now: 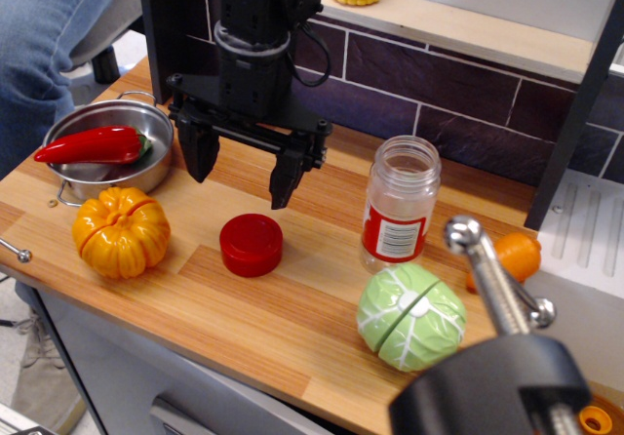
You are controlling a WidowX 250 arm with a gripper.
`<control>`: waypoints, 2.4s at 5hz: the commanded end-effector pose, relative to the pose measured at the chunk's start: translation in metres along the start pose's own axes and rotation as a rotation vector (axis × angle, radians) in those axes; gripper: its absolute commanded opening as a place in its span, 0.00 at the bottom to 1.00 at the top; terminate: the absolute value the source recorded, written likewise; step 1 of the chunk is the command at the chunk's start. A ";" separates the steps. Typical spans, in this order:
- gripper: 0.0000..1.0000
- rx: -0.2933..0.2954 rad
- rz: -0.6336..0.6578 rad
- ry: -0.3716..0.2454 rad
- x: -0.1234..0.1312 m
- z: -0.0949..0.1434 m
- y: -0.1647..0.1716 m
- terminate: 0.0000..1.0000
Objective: Put cap on container
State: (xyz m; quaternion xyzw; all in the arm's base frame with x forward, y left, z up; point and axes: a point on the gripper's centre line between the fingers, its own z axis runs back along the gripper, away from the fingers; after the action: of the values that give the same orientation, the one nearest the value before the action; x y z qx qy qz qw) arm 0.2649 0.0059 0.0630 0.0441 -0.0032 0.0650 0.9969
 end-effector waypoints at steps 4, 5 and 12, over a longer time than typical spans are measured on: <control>1.00 0.004 0.055 -0.029 0.002 -0.043 -0.010 0.00; 1.00 0.004 0.068 -0.049 0.000 -0.057 -0.011 0.00; 0.00 -0.216 0.223 0.004 0.012 0.082 -0.071 0.00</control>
State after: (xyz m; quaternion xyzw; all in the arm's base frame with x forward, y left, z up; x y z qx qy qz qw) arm 0.2803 -0.0766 0.1171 -0.0513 0.0192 0.1842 0.9814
